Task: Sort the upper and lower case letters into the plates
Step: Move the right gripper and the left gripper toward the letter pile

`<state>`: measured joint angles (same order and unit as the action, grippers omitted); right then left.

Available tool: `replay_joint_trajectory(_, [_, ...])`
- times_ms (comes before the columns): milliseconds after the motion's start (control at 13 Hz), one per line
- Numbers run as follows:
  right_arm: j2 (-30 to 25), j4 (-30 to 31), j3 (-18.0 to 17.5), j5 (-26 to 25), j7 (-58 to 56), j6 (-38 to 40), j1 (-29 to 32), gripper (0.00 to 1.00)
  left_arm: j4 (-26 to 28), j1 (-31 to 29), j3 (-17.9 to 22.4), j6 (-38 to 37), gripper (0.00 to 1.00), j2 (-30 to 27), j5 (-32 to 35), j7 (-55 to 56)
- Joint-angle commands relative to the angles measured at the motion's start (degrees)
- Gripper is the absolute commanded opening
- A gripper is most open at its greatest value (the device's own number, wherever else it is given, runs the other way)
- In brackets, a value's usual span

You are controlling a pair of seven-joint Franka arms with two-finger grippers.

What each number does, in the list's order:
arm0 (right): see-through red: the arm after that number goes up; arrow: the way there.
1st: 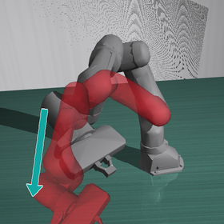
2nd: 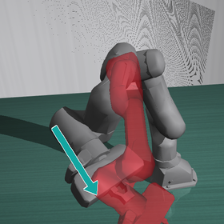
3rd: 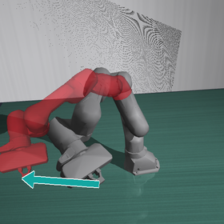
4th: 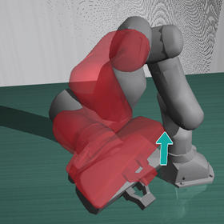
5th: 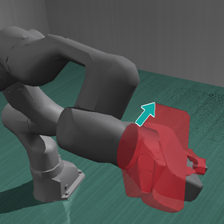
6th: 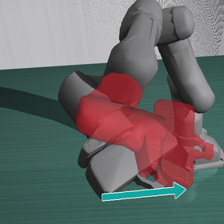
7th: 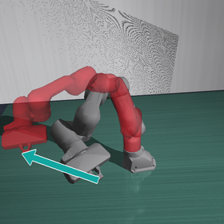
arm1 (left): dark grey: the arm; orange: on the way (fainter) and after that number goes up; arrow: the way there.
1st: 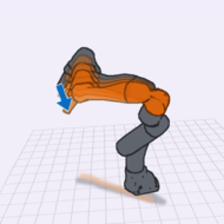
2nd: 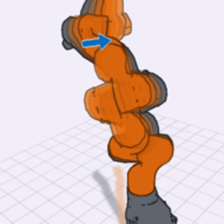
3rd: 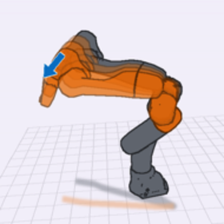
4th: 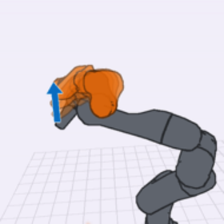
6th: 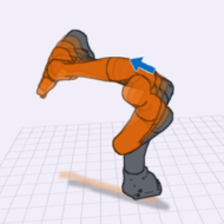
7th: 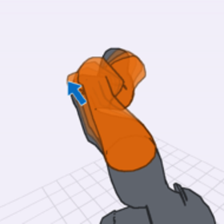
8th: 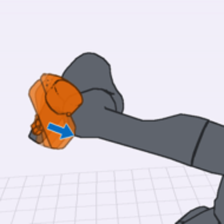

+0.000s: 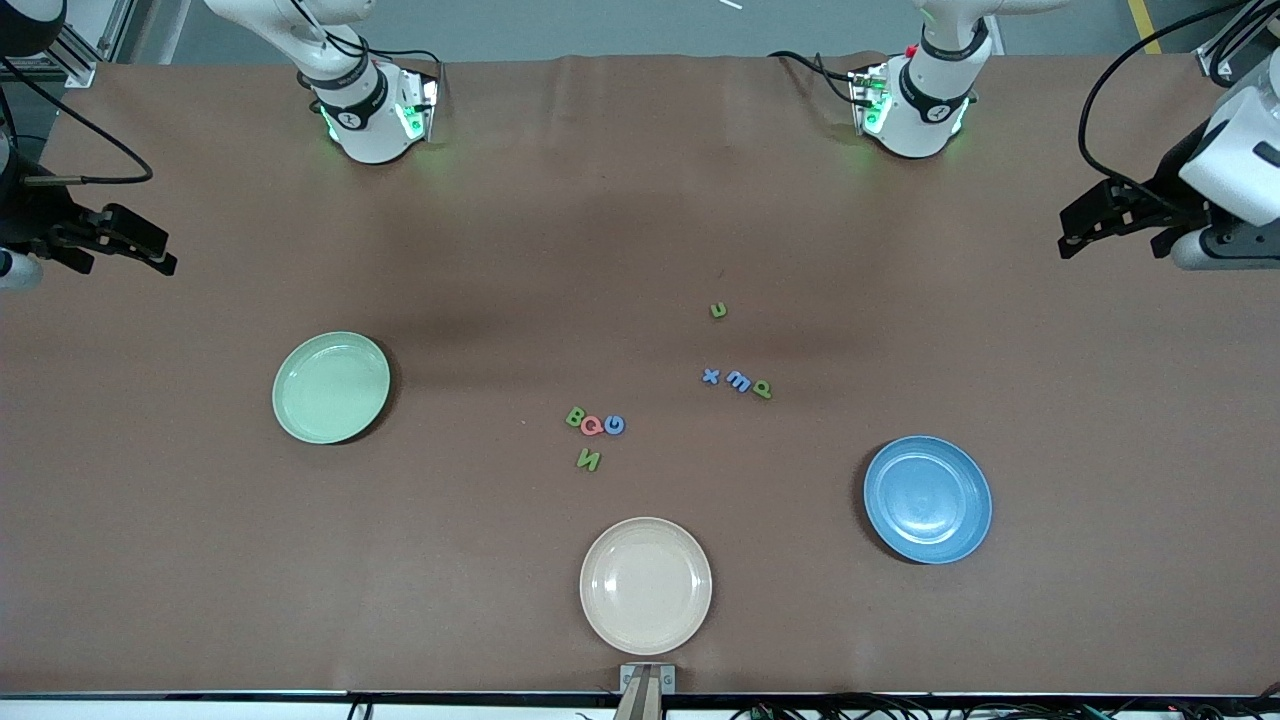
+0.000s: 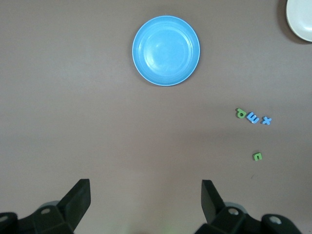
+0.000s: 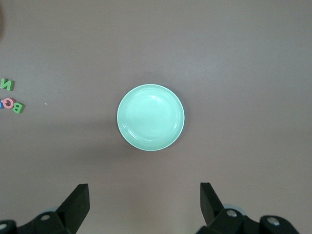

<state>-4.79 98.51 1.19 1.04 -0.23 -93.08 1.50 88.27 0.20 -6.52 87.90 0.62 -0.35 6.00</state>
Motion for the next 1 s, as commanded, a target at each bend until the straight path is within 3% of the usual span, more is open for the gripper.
replay_joint_trajectory(0, [0.38,0.02,-1.02,0.20,-1.18,-0.78,1.58,1.00,-3.54,2.51,-0.60,4.96,1.00,6.93,1.31,2.60])
replay_joint_trajectory(307, [15.66,-6.48,-1.10,-2.18,-1.70,-3.95,1.40,1.00,-2.93,6.21,-0.95,12.63,1.00,14.31,2.11,13.74])
replay_joint_trajectory(460, [17.97,-6.49,-1.19,-1.40,-0.49,-5.17,0.09,1.00,-2.84,9.27,-0.86,14.40,1.00,18.00,2.90,19.98])
replay_joint_trajectory(537, [18.24,-5.97,-1.19,1.39,5.01,-7.19,-1.92,1.00,-2.32,10.16,-0.86,15.19,1.00,19.58,2.99,23.75])
replay_joint_trajectory(690, [21.74,-5.70,-1.19,4.58,15.04,-12.09,-6.92,1.00,2.93,12.18,-0.86,21.40,1.00,19.95,2.99,28.96])
replay_joint_trajectory(920, [28.23,-5.43,-1.19,4.76,29.18,-23.95,-16.76,1.00,11.82,12.71,-0.95,32.39,1.00,19.51,2.99,33.18])
